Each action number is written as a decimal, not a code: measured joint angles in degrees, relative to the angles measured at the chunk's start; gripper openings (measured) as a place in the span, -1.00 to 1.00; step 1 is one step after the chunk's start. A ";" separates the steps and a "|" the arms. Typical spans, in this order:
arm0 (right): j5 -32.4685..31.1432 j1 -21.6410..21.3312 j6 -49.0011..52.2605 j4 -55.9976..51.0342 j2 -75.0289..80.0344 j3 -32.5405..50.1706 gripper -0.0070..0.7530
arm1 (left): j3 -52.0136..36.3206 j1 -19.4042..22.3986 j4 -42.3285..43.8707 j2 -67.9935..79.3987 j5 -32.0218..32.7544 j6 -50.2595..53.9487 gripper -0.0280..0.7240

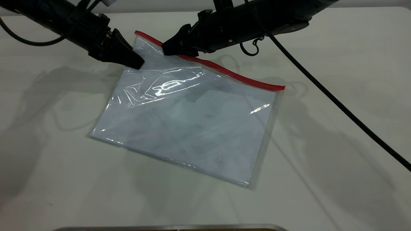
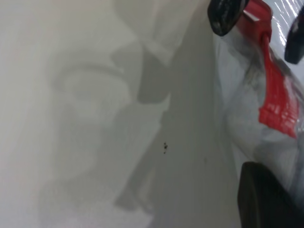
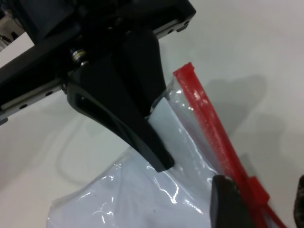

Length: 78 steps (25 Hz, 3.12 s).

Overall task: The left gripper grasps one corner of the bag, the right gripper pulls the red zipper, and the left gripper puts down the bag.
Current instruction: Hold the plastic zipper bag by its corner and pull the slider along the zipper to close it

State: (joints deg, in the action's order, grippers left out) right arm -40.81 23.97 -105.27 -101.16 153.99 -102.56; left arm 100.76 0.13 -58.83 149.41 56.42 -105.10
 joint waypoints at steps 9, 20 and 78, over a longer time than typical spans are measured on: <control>-0.66 0.00 0.05 0.00 0.00 0.00 -0.44 | 0.00 0.00 0.00 0.00 0.01 -0.06 -0.79; -0.71 0.00 0.20 0.00 0.00 0.00 -0.89 | 0.00 0.06 -1.36 0.00 0.34 0.29 -0.79; -17.69 -16.72 26.65 47.00 -0.84 -1.07 -0.81 | -0.46 6.55 -32.75 0.35 9.04 -10.81 -0.79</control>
State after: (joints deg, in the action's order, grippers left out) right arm -58.49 7.25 -78.62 -54.16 153.15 -103.63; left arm 100.29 6.68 -91.58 149.77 65.45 -115.91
